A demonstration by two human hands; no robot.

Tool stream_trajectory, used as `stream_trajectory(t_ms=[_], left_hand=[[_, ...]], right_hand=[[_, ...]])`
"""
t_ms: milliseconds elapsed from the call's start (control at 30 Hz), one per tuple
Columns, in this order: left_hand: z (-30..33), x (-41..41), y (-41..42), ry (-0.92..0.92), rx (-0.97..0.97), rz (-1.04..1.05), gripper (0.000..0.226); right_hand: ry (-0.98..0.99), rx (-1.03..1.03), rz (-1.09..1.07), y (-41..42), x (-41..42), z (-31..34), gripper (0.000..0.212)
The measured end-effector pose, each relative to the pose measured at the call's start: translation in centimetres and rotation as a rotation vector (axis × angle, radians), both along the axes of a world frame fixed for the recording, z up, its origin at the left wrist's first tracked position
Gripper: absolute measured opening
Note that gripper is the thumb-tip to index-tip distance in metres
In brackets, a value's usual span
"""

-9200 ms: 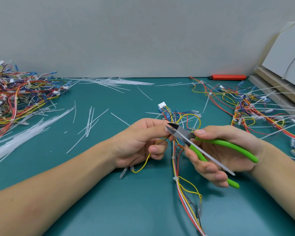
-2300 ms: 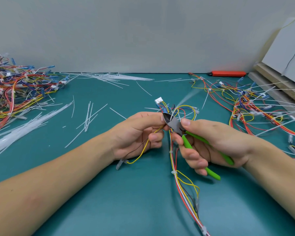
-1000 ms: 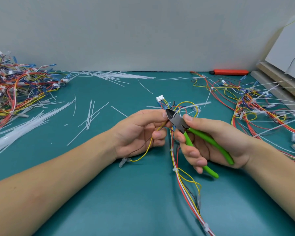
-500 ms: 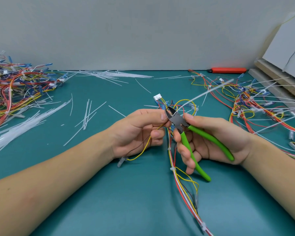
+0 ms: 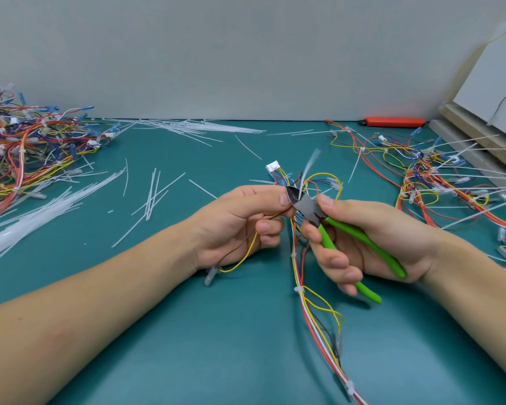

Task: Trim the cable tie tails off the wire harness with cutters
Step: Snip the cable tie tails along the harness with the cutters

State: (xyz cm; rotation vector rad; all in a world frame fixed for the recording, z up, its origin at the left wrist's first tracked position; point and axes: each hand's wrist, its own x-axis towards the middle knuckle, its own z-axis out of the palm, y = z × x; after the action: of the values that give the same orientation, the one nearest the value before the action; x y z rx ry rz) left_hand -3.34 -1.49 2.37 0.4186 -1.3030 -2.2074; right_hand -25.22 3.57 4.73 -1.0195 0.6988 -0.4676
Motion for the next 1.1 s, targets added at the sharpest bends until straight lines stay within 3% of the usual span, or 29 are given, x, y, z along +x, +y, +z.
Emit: stream_trajectory(t_ms=[100,367,667,1100], left_hand=[[0.01,0.06,0.01,0.008,-0.004,-0.012,0.02],[0.09,-0.04,0.17,0.004,0.008,0.01,0.031],[-0.2,0.0,-0.02,0.008,0.007,0.0,0.015],[0.01,0.03,-0.02,0.021,0.021,-0.002,0.022]], right_hand=[[0.006,-0.017,-0.011,0.2,0.13,0.13,0.044],[0.026,-0.032,-0.024,-0.01,0.02,-0.32,0.049],[0.006,-0.037,0.011,-0.16,-0.39,-0.48,0.046],[0.013,-0.045,-0.021,0.02,0.13,-0.54,0.047]])
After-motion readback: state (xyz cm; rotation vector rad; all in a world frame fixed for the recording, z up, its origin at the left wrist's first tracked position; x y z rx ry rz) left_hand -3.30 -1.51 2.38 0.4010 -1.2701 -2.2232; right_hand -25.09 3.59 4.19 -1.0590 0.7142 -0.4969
